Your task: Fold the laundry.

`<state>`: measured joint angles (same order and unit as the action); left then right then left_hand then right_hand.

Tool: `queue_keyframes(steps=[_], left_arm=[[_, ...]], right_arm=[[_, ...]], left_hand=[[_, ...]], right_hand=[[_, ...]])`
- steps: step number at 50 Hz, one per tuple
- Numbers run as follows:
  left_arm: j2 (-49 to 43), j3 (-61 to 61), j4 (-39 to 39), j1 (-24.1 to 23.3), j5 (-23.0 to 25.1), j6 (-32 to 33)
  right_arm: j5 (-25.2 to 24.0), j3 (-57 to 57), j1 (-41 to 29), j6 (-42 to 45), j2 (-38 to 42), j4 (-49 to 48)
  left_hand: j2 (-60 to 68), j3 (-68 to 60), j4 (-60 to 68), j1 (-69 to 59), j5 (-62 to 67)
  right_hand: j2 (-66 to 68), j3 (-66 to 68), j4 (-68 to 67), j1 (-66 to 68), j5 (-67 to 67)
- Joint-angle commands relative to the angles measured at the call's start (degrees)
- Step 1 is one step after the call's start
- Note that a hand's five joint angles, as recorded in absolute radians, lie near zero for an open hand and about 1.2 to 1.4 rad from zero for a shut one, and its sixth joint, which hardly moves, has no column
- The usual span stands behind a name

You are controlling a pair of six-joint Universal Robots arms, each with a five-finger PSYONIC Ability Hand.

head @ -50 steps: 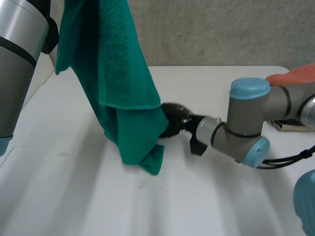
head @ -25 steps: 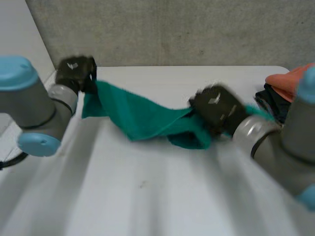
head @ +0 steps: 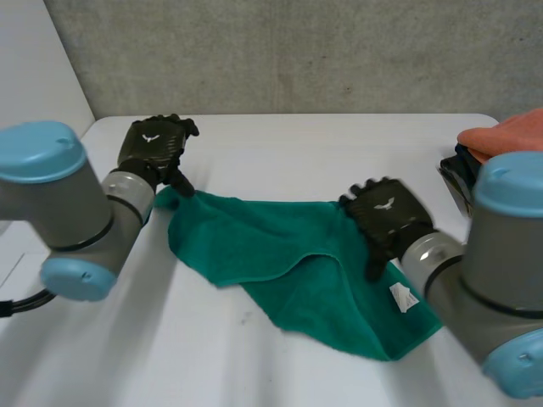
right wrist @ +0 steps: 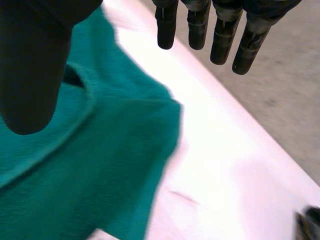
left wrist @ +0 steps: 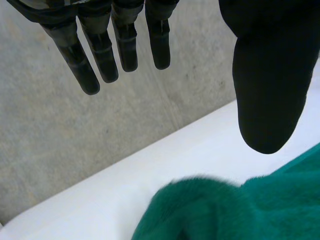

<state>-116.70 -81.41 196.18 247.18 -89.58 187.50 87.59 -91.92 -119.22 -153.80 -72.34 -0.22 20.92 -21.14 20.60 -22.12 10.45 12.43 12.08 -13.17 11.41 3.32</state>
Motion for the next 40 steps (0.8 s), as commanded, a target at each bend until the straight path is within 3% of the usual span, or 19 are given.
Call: queue_keyframes(steps=[1,5,11,23,40], left_arm=[[11.3,-14.1,-0.1,-0.6,1.1,1.6],[11.7,-19.0,-0.2,-1.1,2.1,5.3],[10.2,-22.1,0.3,-3.5,2.6,8.5],[-0.5,-18.9,4.8,-4.7,2.6,9.0],[-3.6,-16.7,6.8,-4.9,2.7,9.1]], right_arm=[[-2.9,-2.7,7.8,-5.5,-4.8,4.6],[-6.6,-4.5,11.4,-5.5,-4.7,8.9],[-9.8,-8.1,13.9,-5.6,-4.7,8.0],[-10.2,-11.4,13.8,-5.8,-4.6,4.3],[-10.1,-12.3,14.2,-5.8,-4.6,3.0]], left_hand=[[5.8,-5.6,6.1,-4.6,6.2],[10.3,-10.1,10.6,-9.1,10.8],[17.6,-17.3,17.9,-16.3,18.0],[19.2,-19.0,19.6,-18.0,19.7],[19.4,-19.2,19.7,-18.2,19.9]], right_hand=[[-2.4,-2.1,3.2,-1.4,-3.3],[-2.4,-2.1,3.2,-1.4,-3.3],[-2.4,-2.1,3.2,-1.4,-3.3],[-2.4,-2.1,3.2,-1.4,-3.3],[-2.4,-2.1,3.2,-1.4,-3.3]])
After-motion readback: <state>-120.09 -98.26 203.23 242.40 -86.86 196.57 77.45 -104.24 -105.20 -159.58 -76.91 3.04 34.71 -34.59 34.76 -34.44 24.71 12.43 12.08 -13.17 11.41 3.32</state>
